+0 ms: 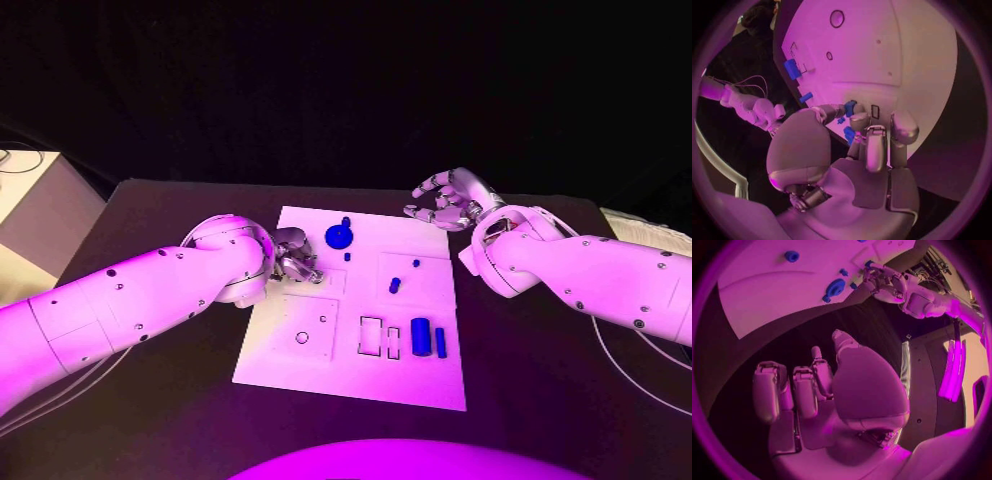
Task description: Assemble the parts on the task board
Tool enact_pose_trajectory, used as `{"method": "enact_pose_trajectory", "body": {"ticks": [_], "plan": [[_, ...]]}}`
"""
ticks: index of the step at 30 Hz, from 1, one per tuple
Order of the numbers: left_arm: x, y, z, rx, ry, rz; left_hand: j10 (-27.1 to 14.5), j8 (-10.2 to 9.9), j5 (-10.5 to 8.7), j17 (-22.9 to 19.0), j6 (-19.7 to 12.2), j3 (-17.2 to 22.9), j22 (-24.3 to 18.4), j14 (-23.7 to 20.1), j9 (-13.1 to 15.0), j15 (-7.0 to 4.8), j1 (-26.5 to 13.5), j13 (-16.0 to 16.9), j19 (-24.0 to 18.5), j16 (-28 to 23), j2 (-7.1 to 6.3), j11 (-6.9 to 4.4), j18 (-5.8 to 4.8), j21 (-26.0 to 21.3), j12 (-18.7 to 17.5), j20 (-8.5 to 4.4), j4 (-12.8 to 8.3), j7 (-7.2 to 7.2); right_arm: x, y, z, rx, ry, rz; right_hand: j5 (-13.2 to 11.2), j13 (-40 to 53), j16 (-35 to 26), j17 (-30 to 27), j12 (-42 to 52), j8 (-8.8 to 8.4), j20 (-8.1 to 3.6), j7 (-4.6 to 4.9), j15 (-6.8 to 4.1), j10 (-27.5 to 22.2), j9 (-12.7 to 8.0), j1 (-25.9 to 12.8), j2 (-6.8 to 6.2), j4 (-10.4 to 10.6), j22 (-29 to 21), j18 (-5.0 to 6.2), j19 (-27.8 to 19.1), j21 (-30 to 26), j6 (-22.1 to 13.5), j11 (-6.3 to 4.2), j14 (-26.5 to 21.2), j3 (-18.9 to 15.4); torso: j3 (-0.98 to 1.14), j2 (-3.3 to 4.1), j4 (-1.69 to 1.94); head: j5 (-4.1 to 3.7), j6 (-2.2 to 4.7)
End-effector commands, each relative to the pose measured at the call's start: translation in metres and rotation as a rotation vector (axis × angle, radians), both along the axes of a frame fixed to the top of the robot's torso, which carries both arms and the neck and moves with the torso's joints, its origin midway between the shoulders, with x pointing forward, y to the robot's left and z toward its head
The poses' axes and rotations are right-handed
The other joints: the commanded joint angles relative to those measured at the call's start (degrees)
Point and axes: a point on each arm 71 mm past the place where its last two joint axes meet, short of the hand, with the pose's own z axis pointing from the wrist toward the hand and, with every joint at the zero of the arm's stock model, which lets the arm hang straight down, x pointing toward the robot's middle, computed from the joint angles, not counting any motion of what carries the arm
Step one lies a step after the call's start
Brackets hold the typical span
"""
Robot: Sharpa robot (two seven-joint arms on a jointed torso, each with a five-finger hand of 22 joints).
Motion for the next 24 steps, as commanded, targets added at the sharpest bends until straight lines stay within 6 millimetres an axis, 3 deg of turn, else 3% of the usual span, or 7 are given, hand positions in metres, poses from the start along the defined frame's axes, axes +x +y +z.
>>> {"method": "enact_pose_trajectory", "body": {"ticks": [1, 12, 24], "plan": [[-0.0025, -0.0049, -0.0041, -0.003, 0.03, -0.019, 0.2, 0.3, -0.19, 13.0, 2.5, 10.0, 0.1, 5.4, 0.3, -0.34, -0.4, -0.1, 0.4, 0.3, 0.14, -0.01, -0.8, 0.3, 0.2, -0.24, -10.2, -2.32, -0.0004, 0.0008, 0.0002, -0.004, -0.006, 0.009, 0.3, 2.9, -0.3, 11.6, 0.1, -0.02, 0.37, -0.05, 0.31, -0.4, -0.1, -0.4, 0.05, 0.1, 8.5, 0.43, 2.8, -0.2, -0.2, -0.12, 5.0, 0.3, -0.01, -0.03, 0.03, -0.04, -0.03], [0.0004, -0.0049, -0.0059, 0.0, 0.027, -0.01, 0.4, 0.6, -0.46, 13.0, 2.4, 9.2, 0.1, 5.4, 0.9, -0.47, -0.9, -0.1, 0.4, 0.3, 0.33, -0.14, -0.82, 0.2, 0.1, -0.37, -9.8, -2.48, -0.0006, 0.0009, -0.0006, -0.003, -0.004, 0.009, 0.4, 2.9, -0.3, 11.6, 0.1, -0.02, 0.36, -0.05, 0.31, -0.3, -0.1, -0.5, 0.1, 0.1, 8.5, 0.43, 2.8, -0.2, -0.2, -0.11, 5.0, 0.3, -0.01, -0.03, 0.02, -0.03, -0.13], [-0.0005, -0.0039, -0.0075, 0.014, 0.046, -0.024, 0.3, 0.3, -0.99, 12.9, 2.1, 4.8, 0.0, 5.4, 2.1, -0.67, -2.1, -0.3, 0.5, 0.2, -0.45, -0.38, -0.84, -0.1, -0.1, -0.61, -8.6, -2.86, -0.001, -0.0001, -0.0014, -0.003, -0.002, 0.008, 0.4, 2.9, -0.3, 11.6, 0.1, -0.02, 0.36, -0.05, 0.31, -0.3, -0.1, -0.5, 0.1, 0.1, 8.5, 0.43, 2.8, -0.2, -0.2, -0.11, 5.0, 0.3, -0.03, -0.05, 0.02, -0.1, -0.27]]}}
